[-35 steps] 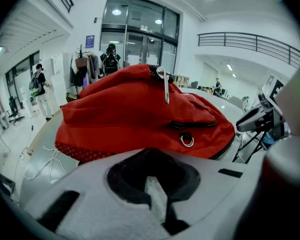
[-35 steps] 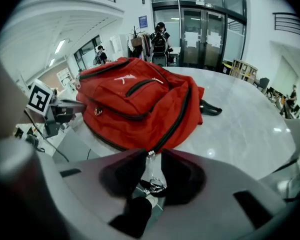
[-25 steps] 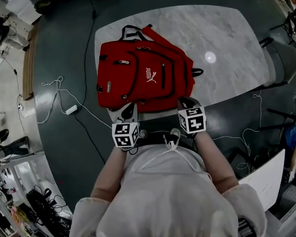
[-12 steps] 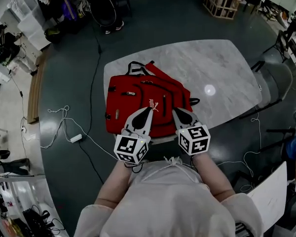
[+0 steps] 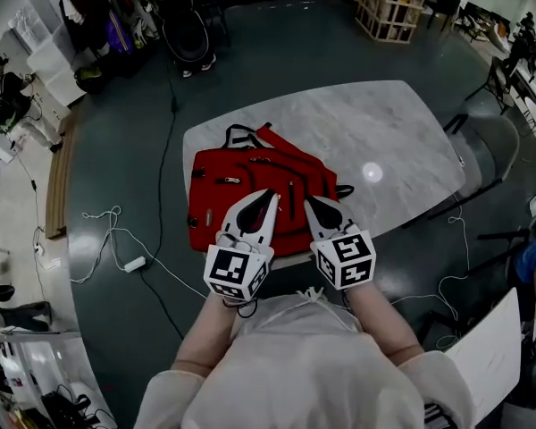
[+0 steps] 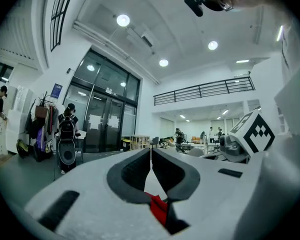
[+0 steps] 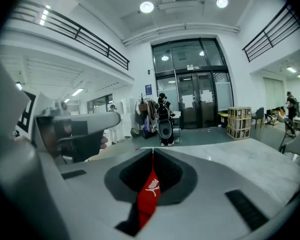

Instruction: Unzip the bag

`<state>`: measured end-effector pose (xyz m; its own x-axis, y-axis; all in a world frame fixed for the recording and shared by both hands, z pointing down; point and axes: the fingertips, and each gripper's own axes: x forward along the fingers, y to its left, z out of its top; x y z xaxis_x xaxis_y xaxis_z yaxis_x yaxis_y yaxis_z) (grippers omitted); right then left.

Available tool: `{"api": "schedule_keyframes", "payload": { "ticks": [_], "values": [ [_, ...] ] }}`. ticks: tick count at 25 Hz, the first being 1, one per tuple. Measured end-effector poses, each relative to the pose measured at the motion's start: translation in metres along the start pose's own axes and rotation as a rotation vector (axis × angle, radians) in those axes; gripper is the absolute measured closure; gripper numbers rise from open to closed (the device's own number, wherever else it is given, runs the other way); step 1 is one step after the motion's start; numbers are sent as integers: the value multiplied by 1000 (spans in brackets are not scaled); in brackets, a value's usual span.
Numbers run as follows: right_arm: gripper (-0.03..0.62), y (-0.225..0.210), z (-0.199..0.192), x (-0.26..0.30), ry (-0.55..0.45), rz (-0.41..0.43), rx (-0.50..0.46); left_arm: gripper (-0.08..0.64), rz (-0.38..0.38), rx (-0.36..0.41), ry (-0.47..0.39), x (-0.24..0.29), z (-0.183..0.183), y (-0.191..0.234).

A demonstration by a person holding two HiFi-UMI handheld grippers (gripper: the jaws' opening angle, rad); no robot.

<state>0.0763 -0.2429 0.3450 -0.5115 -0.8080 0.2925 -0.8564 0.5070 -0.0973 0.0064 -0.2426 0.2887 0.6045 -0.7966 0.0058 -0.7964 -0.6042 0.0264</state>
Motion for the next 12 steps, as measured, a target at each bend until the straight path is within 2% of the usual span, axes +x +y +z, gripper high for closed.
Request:
{"api": "schedule_keyframes", "payload": {
  "ticks": [12],
  "values": [
    [565, 9, -13, -2, 30, 43, -3, 534, 20, -23, 37, 1, -15, -3]
  ]
}}
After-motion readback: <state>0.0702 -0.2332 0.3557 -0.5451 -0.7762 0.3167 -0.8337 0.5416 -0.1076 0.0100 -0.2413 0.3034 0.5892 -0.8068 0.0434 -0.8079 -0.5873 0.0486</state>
